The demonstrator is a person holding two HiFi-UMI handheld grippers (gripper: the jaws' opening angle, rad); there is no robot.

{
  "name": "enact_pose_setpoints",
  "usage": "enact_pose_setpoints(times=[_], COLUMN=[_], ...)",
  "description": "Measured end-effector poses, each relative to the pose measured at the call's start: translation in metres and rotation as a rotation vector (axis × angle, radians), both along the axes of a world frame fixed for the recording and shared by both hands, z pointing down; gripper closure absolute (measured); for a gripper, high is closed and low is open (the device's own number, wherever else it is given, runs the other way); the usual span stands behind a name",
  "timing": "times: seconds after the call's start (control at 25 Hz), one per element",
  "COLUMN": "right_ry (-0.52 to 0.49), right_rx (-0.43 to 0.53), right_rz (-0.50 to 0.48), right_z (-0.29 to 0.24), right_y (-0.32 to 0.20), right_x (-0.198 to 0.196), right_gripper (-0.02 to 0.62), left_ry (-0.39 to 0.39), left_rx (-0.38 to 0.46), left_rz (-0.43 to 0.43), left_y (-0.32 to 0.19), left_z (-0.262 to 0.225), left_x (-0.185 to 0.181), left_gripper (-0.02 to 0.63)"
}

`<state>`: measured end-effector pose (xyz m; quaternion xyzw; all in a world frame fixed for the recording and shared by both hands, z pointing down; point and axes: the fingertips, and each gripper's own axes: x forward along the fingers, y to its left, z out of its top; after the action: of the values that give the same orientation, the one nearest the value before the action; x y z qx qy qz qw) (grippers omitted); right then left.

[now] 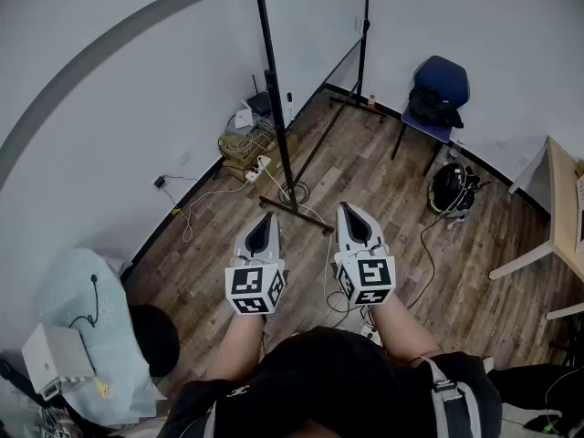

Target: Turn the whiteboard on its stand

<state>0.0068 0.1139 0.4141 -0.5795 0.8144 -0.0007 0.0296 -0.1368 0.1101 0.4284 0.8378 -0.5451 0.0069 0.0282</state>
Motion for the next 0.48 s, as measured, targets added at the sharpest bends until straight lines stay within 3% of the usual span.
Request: enact_pose_setpoints(times=[0.48], right_ry=[-0.041], right_rx=[-0.033], right_rz=[-0.033], right_z=[0.007], right_y=[0.0], right_x=[0.028], right_gripper=[0.603], left_ry=[-0.01], left_rx=[-0.003], left_rz=[-0.023], left_y=[0.0], left_z=[0.002], left_x=[0.03], left_gripper=[0.597])
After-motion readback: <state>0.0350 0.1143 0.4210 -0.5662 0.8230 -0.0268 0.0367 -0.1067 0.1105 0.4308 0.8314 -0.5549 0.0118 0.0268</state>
